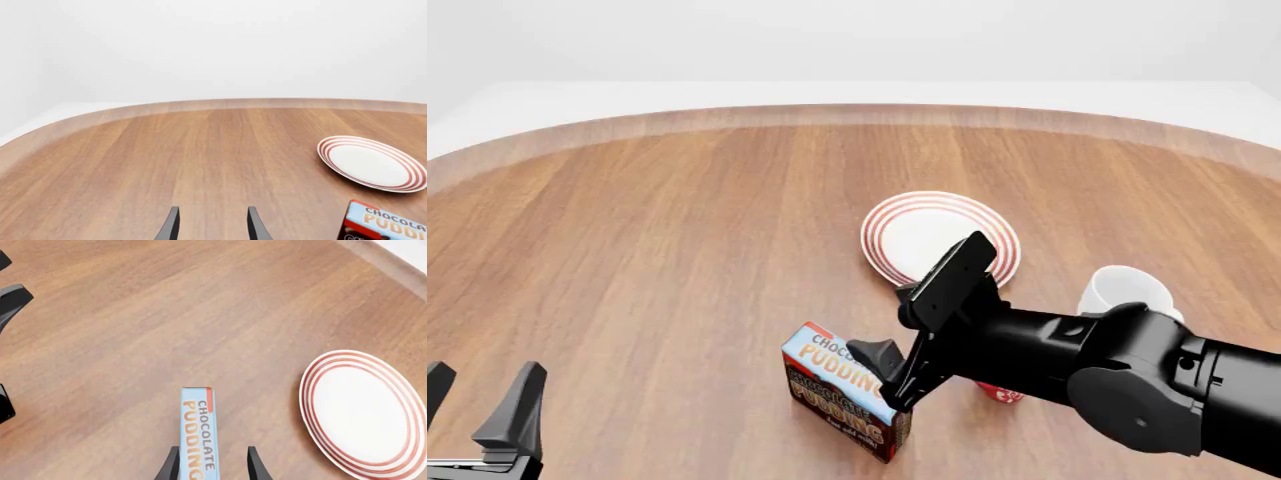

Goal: Put the chocolate pudding to the right of the plate.

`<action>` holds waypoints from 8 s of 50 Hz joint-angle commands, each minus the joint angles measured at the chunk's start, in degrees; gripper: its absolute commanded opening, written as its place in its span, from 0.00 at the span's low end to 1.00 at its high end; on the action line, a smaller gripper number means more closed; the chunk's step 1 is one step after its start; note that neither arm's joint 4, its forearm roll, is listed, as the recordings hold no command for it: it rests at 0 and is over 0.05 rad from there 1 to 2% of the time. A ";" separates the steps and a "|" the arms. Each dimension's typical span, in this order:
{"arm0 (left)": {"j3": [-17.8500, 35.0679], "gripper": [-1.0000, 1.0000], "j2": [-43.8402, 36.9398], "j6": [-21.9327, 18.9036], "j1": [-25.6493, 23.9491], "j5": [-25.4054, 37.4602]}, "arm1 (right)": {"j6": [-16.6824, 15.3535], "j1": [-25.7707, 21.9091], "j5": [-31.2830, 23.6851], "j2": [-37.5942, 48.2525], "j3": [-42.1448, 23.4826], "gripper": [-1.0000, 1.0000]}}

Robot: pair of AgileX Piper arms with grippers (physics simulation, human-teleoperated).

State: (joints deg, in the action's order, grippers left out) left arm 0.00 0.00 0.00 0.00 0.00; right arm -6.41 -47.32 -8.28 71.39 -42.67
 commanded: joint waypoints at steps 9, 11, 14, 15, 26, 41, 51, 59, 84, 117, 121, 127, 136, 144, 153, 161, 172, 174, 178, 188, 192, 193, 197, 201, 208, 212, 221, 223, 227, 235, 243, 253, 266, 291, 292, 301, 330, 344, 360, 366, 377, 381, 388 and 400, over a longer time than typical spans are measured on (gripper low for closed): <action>0.00 1.00 0.00 0.00 0.00 0.00 | 1.07 -1.20 1.60 1.67 1.08 1.00; 0.00 1.00 0.00 0.00 0.00 0.00 | 1.18 -1.28 1.79 1.87 1.07 1.00; 0.00 1.00 0.00 0.00 0.00 0.00 | 1.57 -1.28 2.56 2.49 1.51 1.00; 0.00 1.00 0.00 0.00 0.00 0.00 | 1.61 -1.19 2.79 2.61 1.69 1.00; 0.00 1.00 0.00 0.00 0.00 0.00 | 2.73 -1.77 4.16 3.97 2.73 1.00; 0.00 1.00 0.00 0.00 0.00 0.00 | 3.78 -1.37 6.75 5.76 4.80 1.00; 0.00 1.00 0.00 0.00 0.00 0.00 | 4.41 -1.06 8.56 7.85 5.51 1.00; 0.00 1.00 0.00 0.00 0.00 0.00 | 4.28 -0.38 8.49 8.28 5.86 1.00; 0.00 1.00 0.00 0.00 0.00 0.00 | 7.66 -1.53 12.91 12.30 8.46 1.00; 0.00 1.00 0.00 0.00 0.00 0.00 | 7.35 -1.28 14.88 16.26 8.33 1.00; 0.00 1.00 0.00 0.00 0.00 0.00 | 6.51 -0.32 15.03 15.38 8.54 0.00; 0.00 1.00 0.00 0.00 0.00 0.00 | 6.80 -0.66 15.32 15.49 8.43 0.00; 0.00 1.00 0.00 0.00 0.00 0.00 | 7.04 -0.68 15.32 14.32 9.28 0.00; 0.00 1.00 0.00 0.00 0.00 0.00 | 4.53 0.53 11.11 9.73 7.11 0.00; 0.00 1.00 0.00 0.00 0.00 0.00 | 1.34 2.40 6.92 6.56 3.66 0.00; 0.00 1.00 0.00 0.00 0.00 0.00 | -1.68 3.95 2.21 3.07 -0.04 0.00; 0.00 1.00 0.00 0.00 0.00 0.00 | -7.34 6.49 -3.71 2.06 -7.73 0.00; 0.00 1.00 0.00 0.00 0.00 0.00 | -7.27 6.72 -4.71 1.14 -8.54 0.00; 0.00 1.00 0.00 0.00 0.00 0.00 | -8.75 8.49 -6.68 -0.59 -11.07 0.00; 0.00 1.00 0.00 0.00 0.00 0.00 | -11.88 12.31 -11.03 -1.97 -17.61 0.00; 0.00 1.00 0.00 0.00 0.00 0.00 | -12.49 14.06 -11.62 -1.92 -19.67 0.00; 0.00 1.00 0.00 0.00 0.00 0.00 | -12.59 14.62 -11.84 -2.02 -20.27 0.00; 0.00 1.00 0.00 0.00 0.00 0.00 | -12.18 15.70 -12.51 -1.59 -22.69 0.00; 0.00 1.00 0.00 0.00 0.00 0.00 | -12.03 16.92 -12.77 -0.90 -24.66 0.00; 0.00 1.00 0.00 0.00 0.00 0.00 | -11.86 20.10 -15.03 2.47 -32.45 0.00; 0.00 1.00 0.00 0.00 0.00 0.00 | -12.25 21.55 -17.32 4.73 -37.72 0.00; 0.00 1.00 0.00 0.00 0.00 0.00 | -10.68 24.14 -19.34 9.13 -45.27 0.00; 0.00 1.00 0.00 0.00 0.00 0.00 | -10.19 25.09 -19.59 10.12 -46.69 0.00; 0.00 1.00 0.00 0.00 0.00 0.00 | -8.71 28.33 -19.73 12.08 -49.16 0.00; 0.00 1.00 0.00 0.00 0.00 0.00 | -5.70 32.58 -19.87 16.15 -52.47 0.00; 0.00 1.00 0.00 0.00 0.00 0.00 | -3.32 35.82 -18.85 18.05 -52.89 0.00; 0.00 1.00 0.00 0.00 0.00 0.00 | -1.66 40.19 -18.48 20.55 -52.50 0.00; 0.00 1.00 0.00 0.00 0.00 0.00 | -0.25 45.38 -15.72 28.83 -53.44 0.00; 0.00 1.00 0.00 0.00 0.00 0.00 | -0.43 49.71 -8.29 38.37 -49.26 0.00; 0.00 1.00 0.00 0.00 0.00 0.00 | -0.59 49.89 -7.88 38.43 -48.63 0.00; 0.00 1.00 0.00 0.00 0.00 0.00 | -1.50 51.68 -4.50 37.44 -43.19 0.00; 0.00 1.00 0.00 0.00 0.00 0.00 | -0.21 54.09 7.68 36.14 -25.91 0.00; 0.00 1.00 0.00 0.00 0.00 0.00 | 0.21 54.90 9.42 36.98 -24.75 0.00; 0.00 1.00 0.00 0.00 0.00 0.00 | 0.52 54.65 9.87 37.48 -26.45 1.00; 0.00 1.00 0.00 0.00 0.00 0.00 | 1.80 53.97 8.79 36.34 -27.63 1.00; 0.00 1.00 0.00 0.00 0.00 0.00 | 0.08 52.97 5.64 25.54 -27.80 1.00; 0.00 1.00 0.00 0.00 0.00 0.00 | -0.35 51.12 2.01 17.50 -28.94 1.00; 0.00 1.00 0.00 0.00 0.00 0.00 | -4.57 46.05 -7.90 0.41 -34.74 1.00; 0.00 1.00 0.00 0.00 0.00 0.00 | -18.14 47.84 -10.16 -48.13 -36.93 1.00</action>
State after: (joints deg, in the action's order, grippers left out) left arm 0.00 0.00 0.00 0.00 0.00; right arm -16.93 -0.22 -14.82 57.13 -77.19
